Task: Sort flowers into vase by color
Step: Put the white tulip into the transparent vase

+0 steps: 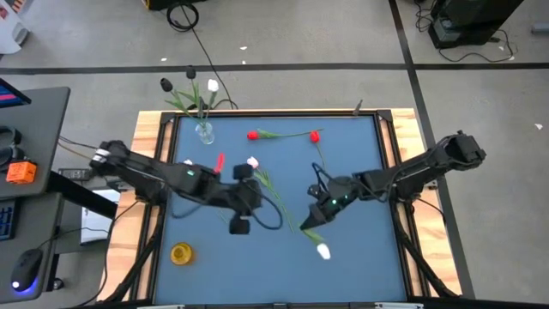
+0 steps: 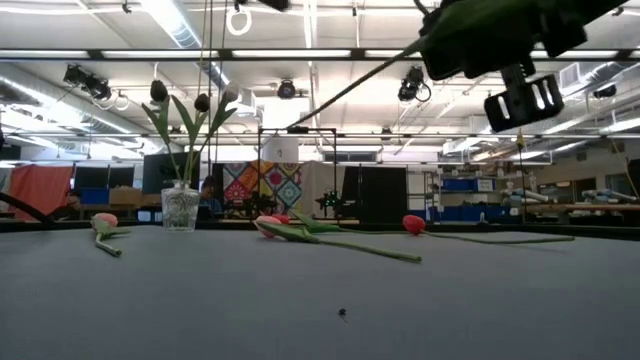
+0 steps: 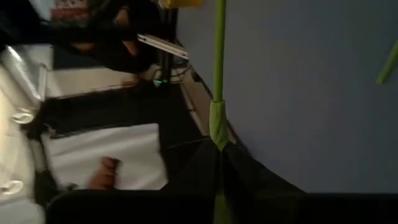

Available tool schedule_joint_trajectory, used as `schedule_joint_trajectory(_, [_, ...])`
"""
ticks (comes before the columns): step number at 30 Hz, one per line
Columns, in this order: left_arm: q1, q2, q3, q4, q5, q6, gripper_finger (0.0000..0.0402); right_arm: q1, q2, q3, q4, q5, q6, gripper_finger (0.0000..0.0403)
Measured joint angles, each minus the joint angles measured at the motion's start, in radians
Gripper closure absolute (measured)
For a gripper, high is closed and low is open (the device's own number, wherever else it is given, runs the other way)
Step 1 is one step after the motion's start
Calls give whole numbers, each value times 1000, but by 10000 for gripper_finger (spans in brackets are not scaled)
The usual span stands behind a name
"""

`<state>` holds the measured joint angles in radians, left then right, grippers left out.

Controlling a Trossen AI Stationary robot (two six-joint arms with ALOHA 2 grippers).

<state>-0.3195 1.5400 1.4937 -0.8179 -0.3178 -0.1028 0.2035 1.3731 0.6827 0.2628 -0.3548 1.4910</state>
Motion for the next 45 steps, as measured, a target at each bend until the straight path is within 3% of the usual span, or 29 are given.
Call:
schedule_joint_trajectory(8, [2,149,0,204,1,123,291,-87,0,0,81,-137,95,373])
schedule_joint_trajectory(15, [3,208,0,286,-8,236,291,-96,0,0,115,-148,138,372])
schedule_joint_trajectory(28, [26,229,0,312,-11,280,300,-65,0,0,126,-84,128,371])
schedule_joint_trajectory(38, [8,229,0,293,-11,355,389,-65,0,0,133,-54,79,370])
schedule_joint_trajectory(45, [3,226,0,237,5,353,397,-60,0,0,121,39,-118,314])
